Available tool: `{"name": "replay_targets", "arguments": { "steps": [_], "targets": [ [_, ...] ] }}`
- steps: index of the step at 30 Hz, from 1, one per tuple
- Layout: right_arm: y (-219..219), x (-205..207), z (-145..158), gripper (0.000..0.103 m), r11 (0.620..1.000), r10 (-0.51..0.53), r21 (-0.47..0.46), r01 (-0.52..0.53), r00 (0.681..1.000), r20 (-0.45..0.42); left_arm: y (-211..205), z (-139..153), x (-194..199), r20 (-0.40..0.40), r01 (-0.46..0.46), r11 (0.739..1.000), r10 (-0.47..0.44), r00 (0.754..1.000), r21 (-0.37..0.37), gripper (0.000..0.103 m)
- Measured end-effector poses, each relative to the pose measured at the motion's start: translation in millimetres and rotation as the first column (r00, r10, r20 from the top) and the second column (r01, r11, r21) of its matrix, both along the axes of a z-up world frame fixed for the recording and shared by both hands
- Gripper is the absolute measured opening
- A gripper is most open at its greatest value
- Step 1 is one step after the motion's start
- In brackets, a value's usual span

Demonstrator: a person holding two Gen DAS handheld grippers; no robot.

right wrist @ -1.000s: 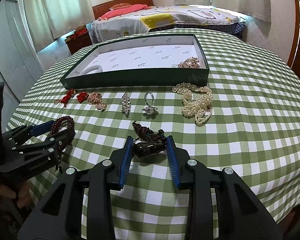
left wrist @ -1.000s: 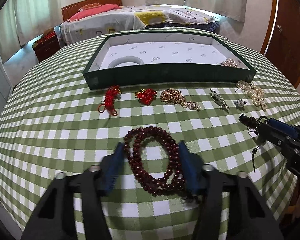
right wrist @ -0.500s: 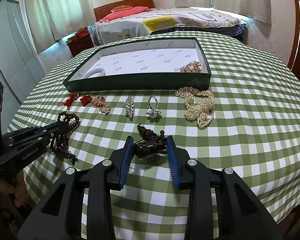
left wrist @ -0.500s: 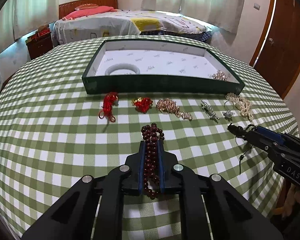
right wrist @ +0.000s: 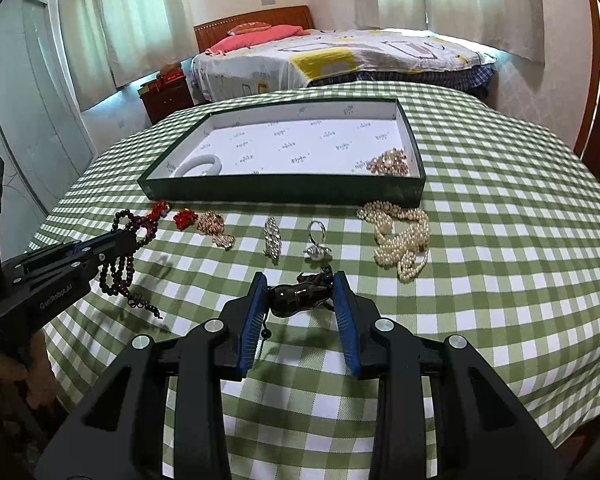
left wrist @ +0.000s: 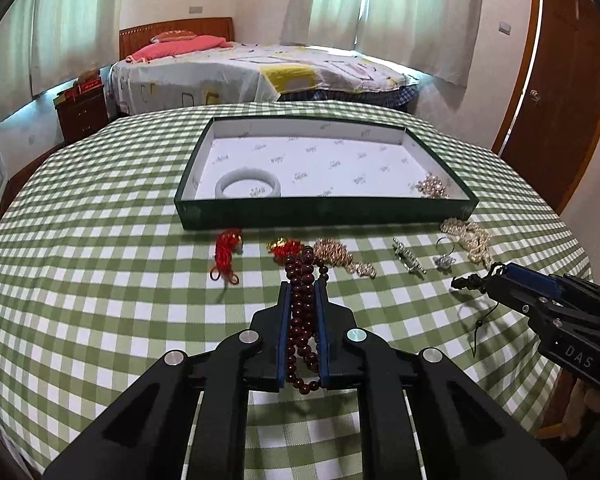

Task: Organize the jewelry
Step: 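Carry the bead string with the left tool while the right tool carries the pendant into the tray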

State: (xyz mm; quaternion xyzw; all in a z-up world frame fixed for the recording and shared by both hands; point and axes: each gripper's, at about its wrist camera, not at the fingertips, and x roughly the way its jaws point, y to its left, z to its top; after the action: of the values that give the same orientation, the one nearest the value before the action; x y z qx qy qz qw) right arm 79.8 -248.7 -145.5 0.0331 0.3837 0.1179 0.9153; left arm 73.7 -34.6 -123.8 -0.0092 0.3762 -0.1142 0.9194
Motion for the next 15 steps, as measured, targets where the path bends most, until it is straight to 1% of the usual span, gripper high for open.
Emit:
{"name": "replay_targets", "arguments": {
  "steps": [10, 15],
  "targets": [
    [2, -1, 13, 0.033, 1.0, 0.01, 0.006, -0.01, 1.0, 0.026, -1, 13, 2, 0.036, 0.007, 1.0, -0.007, 0.999, -0.011, 0.012],
    [1, 3, 29, 0.033, 1.0, 0.009, 0.018, -0.01, 0.998, 0.06, -3, 24, 6, 0.059, 0.014, 1.0, -0.012, 0.998, -0.026, 0.012]
  ]
}}
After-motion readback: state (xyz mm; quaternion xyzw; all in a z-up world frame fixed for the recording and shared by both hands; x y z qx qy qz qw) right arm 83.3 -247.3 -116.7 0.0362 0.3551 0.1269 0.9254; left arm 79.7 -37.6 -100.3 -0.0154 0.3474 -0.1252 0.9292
